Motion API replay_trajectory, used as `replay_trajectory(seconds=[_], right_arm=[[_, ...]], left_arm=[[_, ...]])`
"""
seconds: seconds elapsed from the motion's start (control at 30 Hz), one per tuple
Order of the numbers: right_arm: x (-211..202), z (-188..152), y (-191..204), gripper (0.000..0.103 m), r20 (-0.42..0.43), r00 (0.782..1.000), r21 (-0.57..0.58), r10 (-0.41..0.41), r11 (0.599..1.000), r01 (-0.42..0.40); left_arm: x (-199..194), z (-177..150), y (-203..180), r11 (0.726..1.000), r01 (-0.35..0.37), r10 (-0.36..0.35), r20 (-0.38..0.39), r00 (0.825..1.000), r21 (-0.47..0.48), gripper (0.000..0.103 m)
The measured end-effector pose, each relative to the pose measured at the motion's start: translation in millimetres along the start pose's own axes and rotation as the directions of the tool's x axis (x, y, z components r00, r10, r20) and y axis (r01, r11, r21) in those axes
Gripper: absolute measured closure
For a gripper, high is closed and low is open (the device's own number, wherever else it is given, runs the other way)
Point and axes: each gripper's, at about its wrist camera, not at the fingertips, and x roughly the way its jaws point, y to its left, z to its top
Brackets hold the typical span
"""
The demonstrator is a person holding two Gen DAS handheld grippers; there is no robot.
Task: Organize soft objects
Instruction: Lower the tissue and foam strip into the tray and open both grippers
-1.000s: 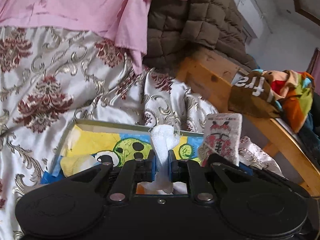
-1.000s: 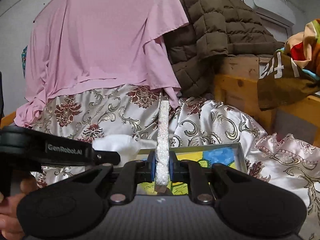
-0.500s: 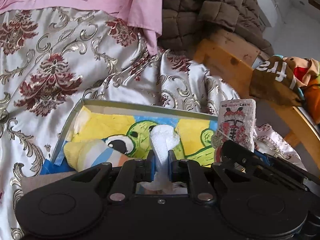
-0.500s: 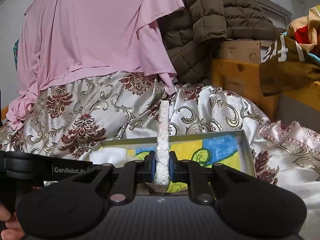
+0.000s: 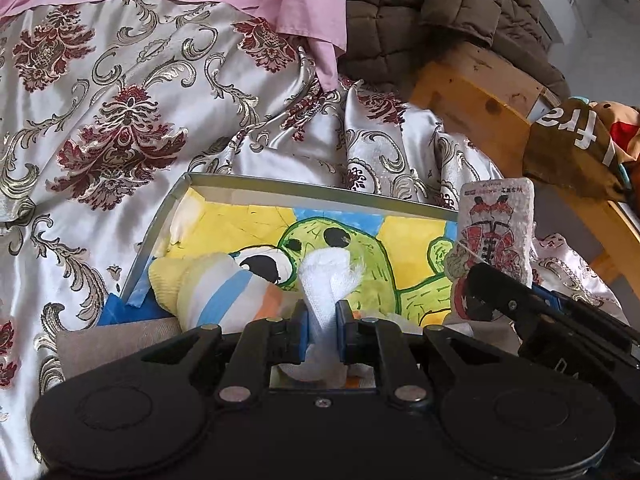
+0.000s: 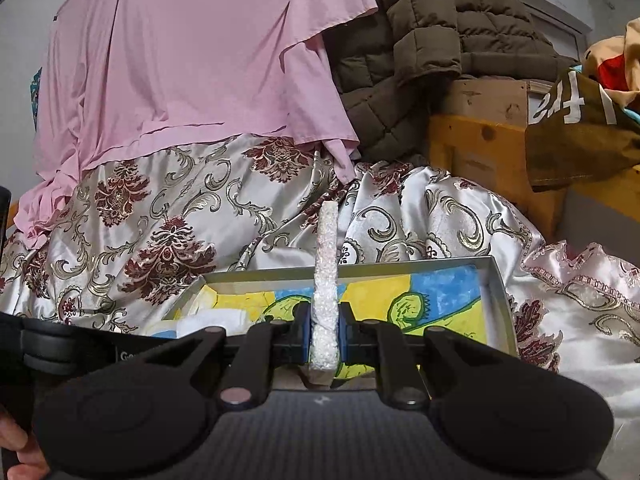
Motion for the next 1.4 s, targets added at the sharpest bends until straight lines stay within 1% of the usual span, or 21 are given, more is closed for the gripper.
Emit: replay_trajectory(seconds=[0.13, 0.37, 0.43, 0.47, 0.87, 0.97, 1.03, 1.07, 1.13, 1.17, 1.23, 1.37, 1.4], right_arm=[[-0.4, -0.1, 0.1, 0.088, -0.006, 1.0, -0.006, 0.003, 1.0, -0.003], [2.0, -4.1, 2.2, 0.087, -0.028, 1.0, -0.01, 0.007, 1.0, -0.007], [1.9, -4.5, 3.8, 0.086, -0.031, 0.999, -0.015, 0.008, 1.0, -0.008], [1.5, -4.8, 4.6, 0.086, -0.032, 0.999, -0.017, 0.008, 1.0, -0.008], [-6.5, -2.2, 9.3, 0.083, -0.023, 1.0, -0.025, 0.009, 1.0, -0.01], [-8.2, -1.7, 8.7, 0.079, -0.021, 1.0, -0.019, 0.007, 1.0, -0.008], [-10.4, -1.0, 8.3, 0.075, -0.021, 1.0, -0.015, 0.008, 1.0, -0.009], [-12.0, -0.6, 8.0, 0.073, -0.019, 1.0, -0.013, 0.011, 1.0, -0.011], [-15.8, 0.2, 7.8, 0.067, -0.015, 1.0, -0.009, 0.013, 1.0, -0.013], [-17.8, 0.6, 7.7, 0.065, -0.013, 1.0, -0.008, 0.012, 1.0, -0.012], [-22.4, 1.5, 7.9, 0.061, -0.01, 1.0, -0.005, 0.011, 1.0, -0.011], [-33.0, 3.5, 7.8, 0.052, -0.005, 1.0, 0.001, 0.013, 1.0, -0.013], [-36.3, 4.1, 7.8, 0.049, -0.004, 1.0, 0.002, 0.014, 1.0, -0.014]], left_arm=[[-1.9, -1.7, -1.2, 1.0, -0.018, 0.018, 0.0, 1.0, 0.007, 0.085], [-3.6, -6.3, -0.4, 0.999, -0.046, 0.046, -0.004, 0.999, -0.003, 0.083], [-4.4, -7.9, -1.3, 0.999, -0.051, 0.051, -0.006, 0.999, 0.001, 0.079], [-5.2, -8.6, -1.6, 0.999, -0.054, 0.054, -0.006, 0.999, 0.004, 0.079], [-16.5, -12.8, -1.5, 0.997, -0.078, 0.078, 0.005, 0.997, 0.004, 0.072], [-20.5, -13.2, -1.4, 0.997, -0.082, 0.082, 0.011, 0.997, 0.003, 0.067], [-23.6, -13.9, -1.6, 0.996, -0.087, 0.086, 0.017, 0.996, 0.003, 0.061], [-25.7, -14.2, -1.8, 0.996, -0.09, 0.09, 0.02, 0.996, 0.006, 0.059], [-30.8, -14.3, -2.6, 0.995, -0.101, 0.1, 0.029, 0.995, 0.02, 0.054], [-33.8, -14.3, -2.5, 0.994, -0.107, 0.106, 0.035, 0.994, 0.025, 0.052], [-41.1, -14.0, -1.9, 0.992, -0.119, 0.118, 0.05, 0.992, 0.028, 0.044], [-55.6, -13.0, 2.3, 0.991, -0.136, 0.135, 0.065, 0.989, 0.018, 0.039], [-60.0, -13.2, 3.4, 0.99, -0.141, 0.14, 0.07, 0.988, 0.015, 0.038]])
